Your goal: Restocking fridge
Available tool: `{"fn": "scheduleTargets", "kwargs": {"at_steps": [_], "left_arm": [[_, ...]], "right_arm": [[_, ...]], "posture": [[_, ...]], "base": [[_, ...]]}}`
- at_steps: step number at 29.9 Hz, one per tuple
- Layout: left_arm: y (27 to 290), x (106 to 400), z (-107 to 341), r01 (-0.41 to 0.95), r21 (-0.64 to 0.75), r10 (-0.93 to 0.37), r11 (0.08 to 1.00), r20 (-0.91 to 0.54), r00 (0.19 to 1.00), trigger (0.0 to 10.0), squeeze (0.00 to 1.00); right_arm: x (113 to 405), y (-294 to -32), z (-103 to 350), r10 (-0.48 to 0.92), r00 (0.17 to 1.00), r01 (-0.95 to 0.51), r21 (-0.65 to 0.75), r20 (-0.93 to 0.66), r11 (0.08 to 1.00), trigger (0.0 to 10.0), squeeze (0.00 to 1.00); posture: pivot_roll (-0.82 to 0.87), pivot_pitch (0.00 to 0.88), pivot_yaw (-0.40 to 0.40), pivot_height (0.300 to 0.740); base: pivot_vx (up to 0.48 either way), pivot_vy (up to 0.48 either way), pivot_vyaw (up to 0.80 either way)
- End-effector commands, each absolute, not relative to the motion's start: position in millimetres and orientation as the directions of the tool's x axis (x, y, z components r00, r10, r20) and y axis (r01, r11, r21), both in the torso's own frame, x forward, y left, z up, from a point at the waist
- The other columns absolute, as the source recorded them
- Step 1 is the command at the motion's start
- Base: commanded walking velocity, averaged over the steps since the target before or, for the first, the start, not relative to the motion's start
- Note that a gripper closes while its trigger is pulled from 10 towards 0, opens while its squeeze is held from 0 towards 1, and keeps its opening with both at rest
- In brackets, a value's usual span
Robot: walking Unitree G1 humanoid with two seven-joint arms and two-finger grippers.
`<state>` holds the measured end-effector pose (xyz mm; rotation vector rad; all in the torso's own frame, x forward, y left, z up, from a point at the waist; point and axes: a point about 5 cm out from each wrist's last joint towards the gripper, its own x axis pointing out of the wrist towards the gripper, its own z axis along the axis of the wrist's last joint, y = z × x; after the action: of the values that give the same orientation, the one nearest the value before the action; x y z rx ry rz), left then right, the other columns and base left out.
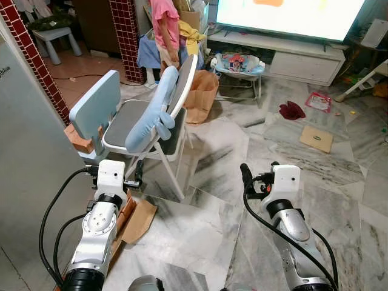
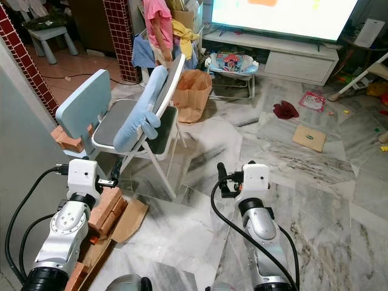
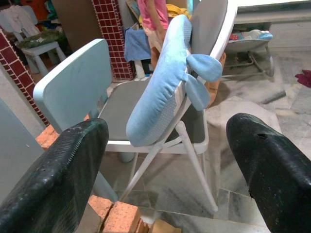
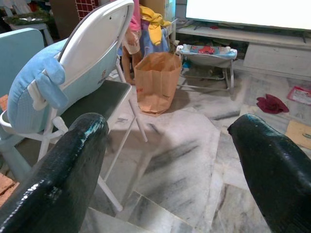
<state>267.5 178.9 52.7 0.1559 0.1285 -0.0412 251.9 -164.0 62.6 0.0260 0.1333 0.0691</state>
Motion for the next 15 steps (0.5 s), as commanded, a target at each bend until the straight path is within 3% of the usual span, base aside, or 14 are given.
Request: {"fn": "scheduleTargets", "kwargs": {"at_steps": [1, 7, 8, 9, 15], "left_arm": [[177, 270, 57, 0.066, 0.161, -0.048, 0.985, -0.112, 0.992, 10.0, 0.0], [177, 270, 57, 0.067, 0.162, -0.049, 0.985, -0.112, 0.993, 10.0, 0.0], [179, 267, 56, 0.113, 0.193, -0.092, 0.975, -0.111, 0.99, 10.0, 0.0], [180, 266, 56, 0.123, 0.204, -0.102, 0.971, -0.108, 0.989, 10.0, 0.0], [181, 266, 57, 0.114, 0.192, -0.096, 0.975, -0.103, 0.99, 10.0, 0.0]], "right_arm": [[253, -167, 65, 0.056, 0.99, -0.054, 0.024, -0.13, 0.998, 10.0, 0.0], [254, -167, 66, 0.055, 0.991, -0.052, 0.027, -0.125, 0.998, 10.0, 0.0], [247, -179, 66, -0.079, 0.992, 0.078, -0.009, -0.104, 0.997, 10.0, 0.0], [246, -183, 67, -0.124, 0.988, 0.123, -0.014, -0.097, 0.992, 10.0, 0.0], [245, -185, 68, -0.145, 0.985, 0.144, -0.017, -0.09, 0.989, 10.0, 0.0]], "posture": [[-0.01, 0.0, -0.001, 0.74], [0.0, 0.0, 0.0, 0.74], [-0.05, 0.0, 0.015, 0.74], [-0.05, 0.0, 0.018, 0.74], [-0.05, 0.0, 0.008, 0.74]], "base": [[0.0, 0.0, 0.0], [0.0, 0.0, 0.0], [0.0, 0.0, 0.0], [0.0, 0.0, 0.0], [0.0, 0.0, 0.0]]}}
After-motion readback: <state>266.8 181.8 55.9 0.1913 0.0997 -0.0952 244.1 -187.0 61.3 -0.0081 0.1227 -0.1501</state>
